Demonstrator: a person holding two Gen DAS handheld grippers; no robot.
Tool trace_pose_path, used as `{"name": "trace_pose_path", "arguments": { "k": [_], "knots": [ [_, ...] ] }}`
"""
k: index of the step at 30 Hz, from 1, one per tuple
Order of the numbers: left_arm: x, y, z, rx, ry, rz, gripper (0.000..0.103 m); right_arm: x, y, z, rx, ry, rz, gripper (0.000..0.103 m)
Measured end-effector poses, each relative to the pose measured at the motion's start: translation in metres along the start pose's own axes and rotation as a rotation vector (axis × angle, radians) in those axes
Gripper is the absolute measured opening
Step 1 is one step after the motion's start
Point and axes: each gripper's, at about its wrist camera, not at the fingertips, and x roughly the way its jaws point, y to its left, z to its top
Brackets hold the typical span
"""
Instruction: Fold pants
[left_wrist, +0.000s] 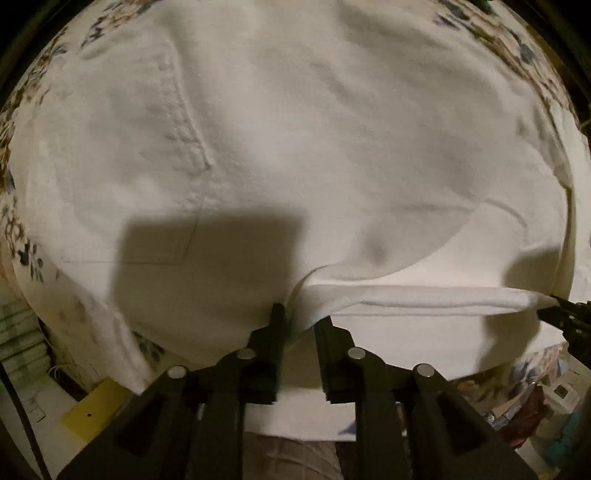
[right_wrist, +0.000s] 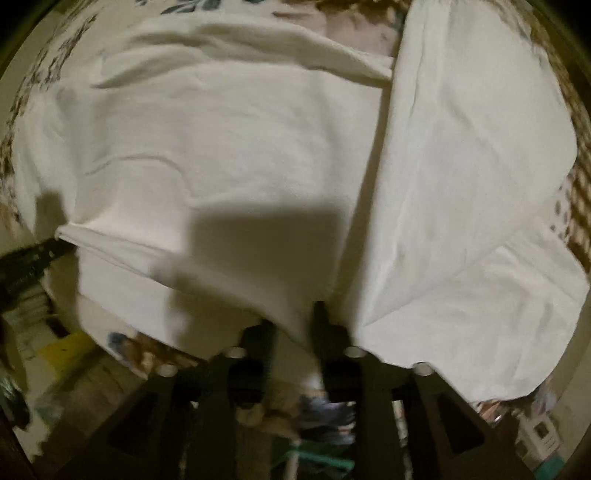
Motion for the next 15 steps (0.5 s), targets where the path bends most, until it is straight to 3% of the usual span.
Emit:
{"name": "trace_pose_path", "arguments": {
  "k": [1,2,3,5,7,10,12,15],
  "knots": [
    [-0.010,0.003,-0.003,-0.010,-0.007,0.000,0.033,-0.011,-0.001,-0.004,0.015,-0.011,0.046,0.080],
    [-0.018,0.006,-0.006,-0.023,-0.013,-0.009,0.050,-0.022,-0.002,-0.008,0.026,-0.026,0.082,0.090],
    [-0.026,0.010,-0.010,-0.040,-0.025,-0.017,0.077,-0.034,-0.004,-0.014,0.041,-0.040,0.099,0.095],
    [-0.045,0.018,-0.019,-0.065,-0.062,0.006,0.097,-0.064,-0.015,-0.028,0.110,-0.082,0.142,0.095],
    [-0.055,0.023,-0.020,-0.077,-0.092,0.033,0.097,-0.085,-0.029,-0.031,0.198,-0.124,0.140,0.095],
    [-0.059,0.013,-0.007,-0.057,-0.144,0.099,0.097,-0.103,-0.048,-0.008,0.270,-0.231,0.022,0.095],
    [-0.062,0.004,0.012,-0.033,-0.173,0.151,0.097,-0.100,-0.063,0.034,0.284,-0.274,-0.065,0.094],
    [-0.068,-0.011,0.037,0.006,-0.238,0.174,0.097,-0.094,-0.080,0.104,0.306,-0.284,-0.126,0.092]
  ]
}}
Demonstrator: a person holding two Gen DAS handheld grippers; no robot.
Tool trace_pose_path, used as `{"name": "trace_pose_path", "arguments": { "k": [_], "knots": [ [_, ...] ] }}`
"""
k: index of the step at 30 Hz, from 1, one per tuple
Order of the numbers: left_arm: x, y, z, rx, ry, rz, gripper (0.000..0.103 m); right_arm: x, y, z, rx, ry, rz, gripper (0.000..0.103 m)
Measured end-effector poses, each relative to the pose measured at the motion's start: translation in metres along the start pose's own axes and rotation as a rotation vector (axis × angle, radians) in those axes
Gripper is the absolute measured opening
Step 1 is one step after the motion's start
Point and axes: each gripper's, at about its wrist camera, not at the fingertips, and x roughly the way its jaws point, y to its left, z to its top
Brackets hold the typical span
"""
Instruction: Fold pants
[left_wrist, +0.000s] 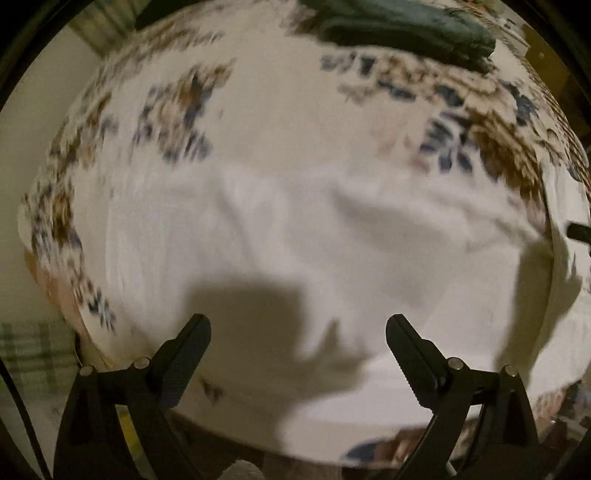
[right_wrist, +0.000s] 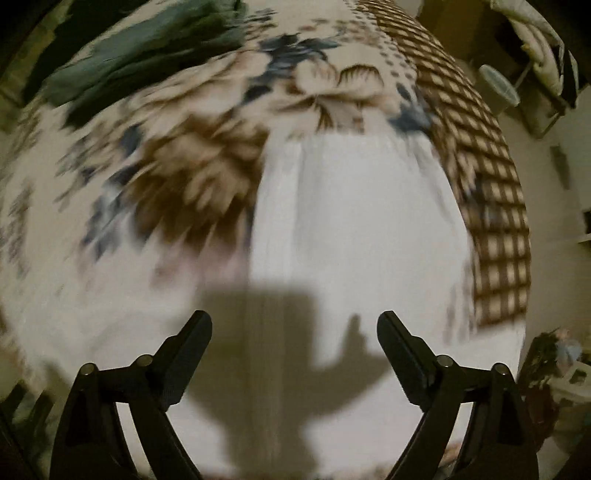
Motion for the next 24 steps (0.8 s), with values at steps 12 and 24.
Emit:
{"name": "trace_pose_path", "arguments": {
  "k": [12,24],
  "knots": [
    [-0.007,-0.082,0.035,0.135,-0.019,-0.032,0.097,0.033,0.017,0.028,-0.009,0.005,-0.094,0.044],
    [-0.008,-0.094,0.036,0.147,-0.022,-0.087,0.097,-0.044,-0.047,-0.046,0.192,-0.113,0.018,0.006]
  ]
}}
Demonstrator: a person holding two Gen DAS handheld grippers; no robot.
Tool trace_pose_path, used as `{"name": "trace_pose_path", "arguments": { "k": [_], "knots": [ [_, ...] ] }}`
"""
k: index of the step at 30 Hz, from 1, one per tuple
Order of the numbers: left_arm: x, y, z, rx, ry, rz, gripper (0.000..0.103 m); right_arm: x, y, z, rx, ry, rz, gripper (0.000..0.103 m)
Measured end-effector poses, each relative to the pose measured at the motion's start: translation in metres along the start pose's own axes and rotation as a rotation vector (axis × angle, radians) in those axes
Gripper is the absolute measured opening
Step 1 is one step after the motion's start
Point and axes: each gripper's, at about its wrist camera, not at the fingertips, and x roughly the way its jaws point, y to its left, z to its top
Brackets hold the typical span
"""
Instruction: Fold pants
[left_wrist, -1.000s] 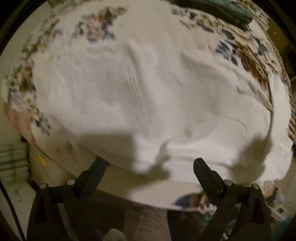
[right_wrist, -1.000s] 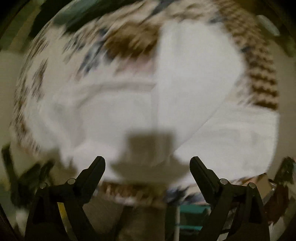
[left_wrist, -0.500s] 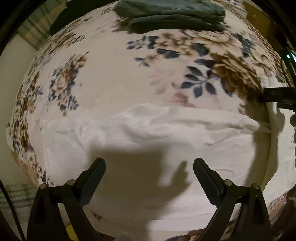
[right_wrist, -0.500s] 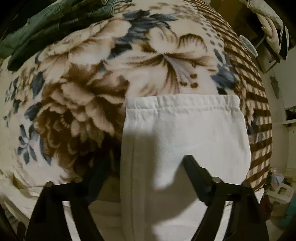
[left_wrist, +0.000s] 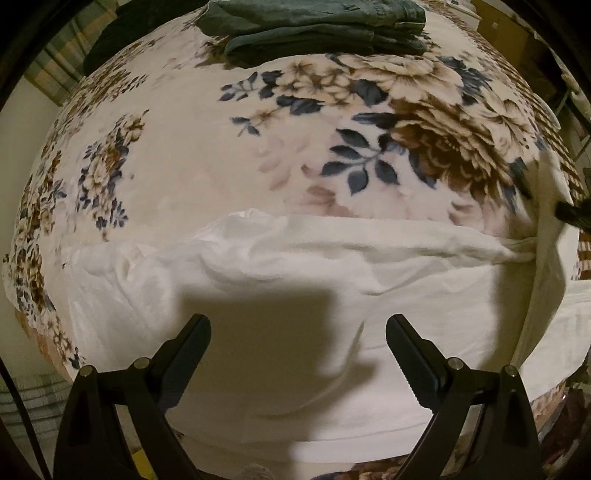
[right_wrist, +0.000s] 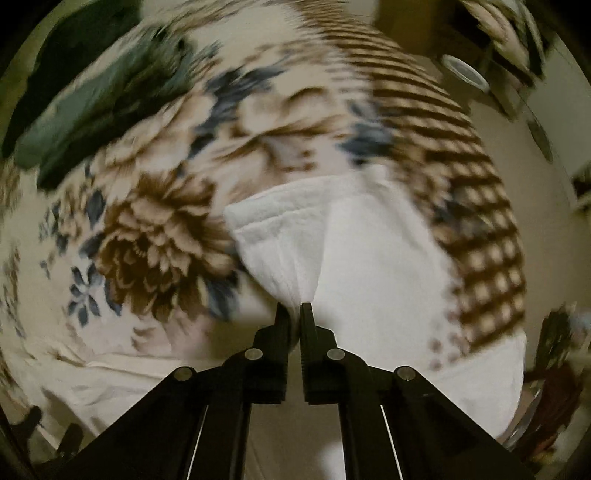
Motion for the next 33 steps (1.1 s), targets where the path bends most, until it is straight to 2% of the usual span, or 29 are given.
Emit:
{"name": "trace_pose_path", "arguments": {
  "k": [6,7,11,13,14,16,17,19,21,24,25,28,30,31,32,33],
  "knots": [
    [-0.001,-0.004,0.003,0.005,0.002,-0.013,0.097,-0.038,-0.105,-0.023,0.267,0.007,0.035,0.005],
    [-0.001,-0.003,0.003,0.005,0.002,-0.014,0.097,-0.046,-0.114,-0.035,0.272,0.011,0.023,0.005],
    [0.003,-0.005,-0.002,0.008,0.023,-0.012,0.097,-0.039,-0.143,-0.042,0.296,0.009,-0.071,0.005],
    [0.005,-0.007,-0.005,0.018,0.034,-0.009,0.097,-0.026,-0.173,-0.046,0.370,0.029,-0.114,0.005],
    [0.007,-0.008,-0.007,0.025,0.036,-0.003,0.097,-0.016,-0.196,-0.056,0.451,0.060,-0.125,0.005],
    [0.009,-0.009,-0.010,0.032,0.047,-0.004,0.097,0.005,-0.233,-0.080,0.603,0.128,-0.091,0.005],
    [0.011,-0.009,-0.012,0.034,0.056,-0.005,0.097,0.013,-0.241,-0.088,0.629,0.163,-0.066,0.005],
    [0.013,-0.008,-0.016,0.032,0.069,-0.007,0.097,0.029,-0.255,-0.104,0.692,0.211,0.060,0.006],
    [0.016,-0.004,-0.022,0.024,0.083,-0.004,0.097,0.028,-0.262,-0.117,0.754,0.189,0.156,0.009],
    [0.019,0.009,-0.034,-0.004,0.109,-0.001,0.097,0.023,-0.261,-0.132,0.810,0.155,0.252,0.045],
    [0.021,0.015,-0.038,-0.017,0.119,0.004,0.097,0.026,-0.261,-0.138,0.842,0.152,0.298,0.050],
    [0.027,0.034,-0.053,-0.056,0.157,0.022,0.097,0.047,-0.256,-0.145,0.919,0.177,0.359,0.050],
    [0.031,0.045,-0.060,-0.077,0.179,0.040,0.097,0.056,-0.247,-0.141,0.921,0.133,0.372,0.047],
    [0.033,0.050,-0.063,-0.086,0.186,0.047,0.097,0.058,-0.242,-0.138,0.907,0.110,0.372,0.022],
    [0.033,0.055,-0.066,-0.097,0.188,0.052,0.097,0.057,-0.236,-0.135,0.879,0.085,0.346,0.006],
    [0.032,0.059,-0.068,-0.104,0.189,0.056,0.097,0.056,-0.232,-0.132,0.852,0.074,0.321,0.005]
  ]
}}
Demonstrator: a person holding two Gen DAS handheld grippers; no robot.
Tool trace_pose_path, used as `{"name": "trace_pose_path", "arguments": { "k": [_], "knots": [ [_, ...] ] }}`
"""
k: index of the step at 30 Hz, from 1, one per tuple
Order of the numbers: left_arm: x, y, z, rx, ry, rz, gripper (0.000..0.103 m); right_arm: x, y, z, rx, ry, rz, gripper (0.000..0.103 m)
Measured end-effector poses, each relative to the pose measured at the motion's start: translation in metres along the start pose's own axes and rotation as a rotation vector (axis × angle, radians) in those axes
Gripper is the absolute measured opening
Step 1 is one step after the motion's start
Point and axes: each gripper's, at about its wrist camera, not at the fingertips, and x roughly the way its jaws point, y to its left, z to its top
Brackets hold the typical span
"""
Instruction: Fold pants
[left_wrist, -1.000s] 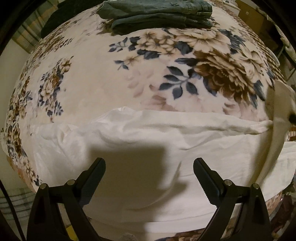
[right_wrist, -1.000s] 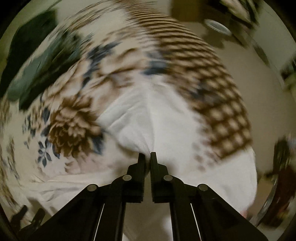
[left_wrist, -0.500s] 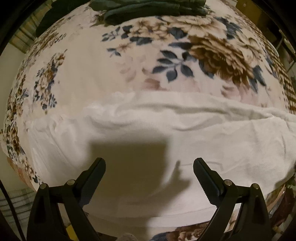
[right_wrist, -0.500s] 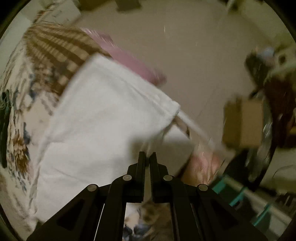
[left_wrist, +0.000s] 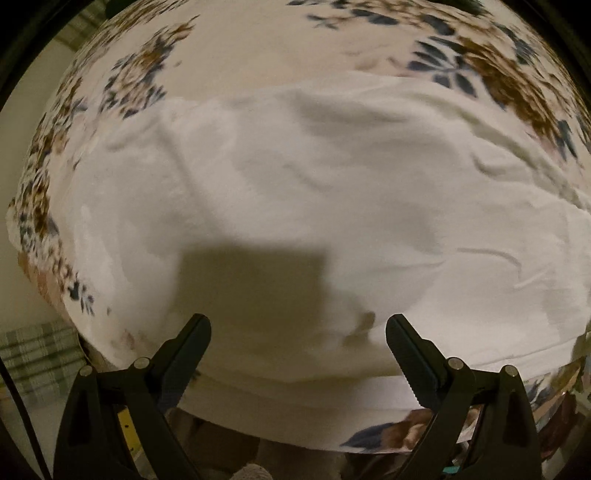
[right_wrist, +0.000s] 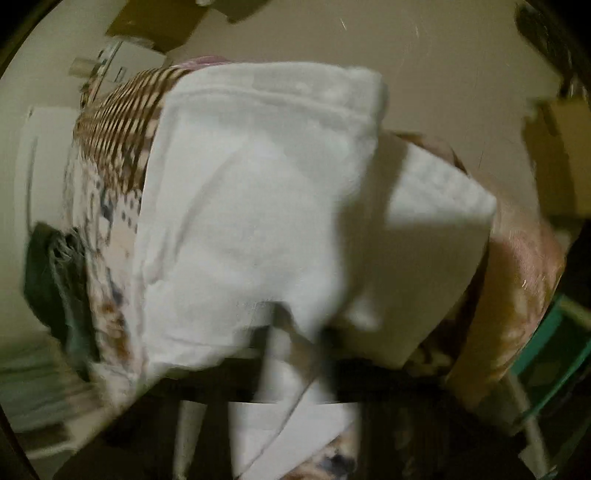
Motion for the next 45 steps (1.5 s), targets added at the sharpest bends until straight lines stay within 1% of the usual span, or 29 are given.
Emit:
{"name": "trace_pose_path", "arguments": {
  "k": [1,4,6,7,8,9,10,11,12,13,14,15,17,19,21,22,25,27,29,31,35,37,38,39,40,41,42,43,45],
  "knots": [
    [0.000,0.004,-0.002,-0.006,0.000,0.005,0.097,-0.007,0.003,-0.001,-0.025,-0.018,-0.005,0.004],
    [-0.002,0.019,-0.007,-0.040,0.000,0.010,0.097,-0.046,0.009,-0.010,-0.073,-0.077,-0.016,0.004],
    [-0.004,0.031,-0.011,-0.070,0.001,0.007,0.097,-0.073,0.008,-0.015,-0.067,-0.114,-0.040,0.004],
    [-0.005,0.037,-0.013,-0.089,0.002,0.001,0.097,-0.078,0.004,-0.013,-0.064,-0.116,-0.051,0.004],
    [-0.005,0.043,-0.014,-0.108,0.003,-0.004,0.097,-0.075,0.001,-0.010,-0.052,-0.098,-0.053,0.004],
    [-0.006,0.045,-0.015,-0.123,0.003,-0.004,0.097,-0.066,-0.004,-0.006,-0.048,-0.059,-0.063,0.004],
    [-0.006,0.050,-0.017,-0.139,0.002,-0.006,0.097,-0.048,-0.008,0.000,-0.045,0.007,-0.097,0.005],
    [-0.004,0.057,-0.019,-0.158,0.002,-0.010,0.097,-0.042,-0.017,0.006,-0.042,0.048,-0.120,0.009],
    [-0.004,0.061,-0.021,-0.170,0.004,-0.011,0.097,-0.029,-0.018,0.008,-0.050,0.091,-0.155,0.023],
    [-0.004,0.067,-0.022,-0.185,0.005,-0.015,0.097,-0.022,-0.017,0.008,-0.053,0.120,-0.171,0.029],
    [-0.004,0.077,-0.025,-0.205,0.001,-0.025,0.097,-0.024,-0.015,0.003,-0.040,0.111,-0.147,0.033],
    [-0.005,0.087,-0.029,-0.222,-0.004,-0.025,0.097,-0.029,-0.009,-0.004,-0.044,0.098,-0.132,0.038],
    [-0.007,0.111,-0.035,-0.265,-0.020,-0.037,0.097,-0.038,0.003,-0.024,-0.051,0.077,-0.105,0.038],
    [-0.008,0.140,-0.041,-0.310,-0.037,-0.050,0.097,-0.042,0.015,-0.056,-0.050,0.096,-0.057,0.039],
    [-0.005,0.163,-0.042,-0.347,-0.038,-0.072,0.097,-0.030,0.031,-0.092,-0.067,0.160,-0.017,0.039],
    [-0.001,0.176,-0.042,-0.366,-0.034,-0.088,0.097,-0.017,0.041,-0.115,-0.080,0.215,0.004,0.039],
    [0.014,0.215,-0.038,-0.432,-0.033,-0.149,0.097,0.019,0.059,-0.168,-0.104,0.318,0.024,0.039],
    [0.025,0.238,-0.036,-0.476,-0.033,-0.180,0.097,0.038,0.069,-0.196,-0.112,0.346,0.026,0.039],
    [0.036,0.260,-0.034,-0.518,-0.030,-0.215,0.097,0.051,0.072,-0.218,-0.105,0.349,0.044,0.039],
    [0.046,0.276,-0.034,-0.554,-0.028,-0.251,0.097,0.063,0.078,-0.232,-0.085,0.332,0.062,0.039],
    [0.072,0.300,-0.032,-0.617,-0.009,-0.331,0.097,0.082,0.086,-0.252,-0.061,0.317,0.087,0.039],
    [0.080,0.307,-0.029,-0.644,-0.020,-0.363,0.090,0.089,0.090,-0.259,-0.051,0.301,0.086,0.038],
    [0.081,0.309,-0.028,-0.656,-0.039,-0.380,0.081,0.091,0.091,-0.261,-0.046,0.288,0.083,0.038],
    [0.082,0.312,-0.026,-0.659,-0.059,-0.395,0.057,0.093,0.091,-0.263,-0.041,0.274,0.083,0.031],
    [0.081,0.312,-0.023,-0.653,-0.084,-0.403,0.042,0.093,0.090,-0.264,-0.036,0.255,0.081,0.017],
    [0.080,0.310,-0.020,-0.634,-0.099,-0.401,0.034,0.093,0.089,-0.266,-0.035,0.240,0.068,0.017],
    [0.079,0.309,-0.017,-0.620,-0.112,-0.394,0.023,0.094,0.088,-0.267,-0.029,0.231,0.072,0.015],
    [0.078,0.310,-0.016,-0.606,-0.131,-0.399,0.017,0.092,0.089,-0.268,-0.030,0.224,0.074,0.013],
    [0.065,0.305,-0.017,-0.579,-0.179,-0.379,0.013,0.086,0.092,-0.268,-0.065,0.207,0.061,0.010]
  ]
}}
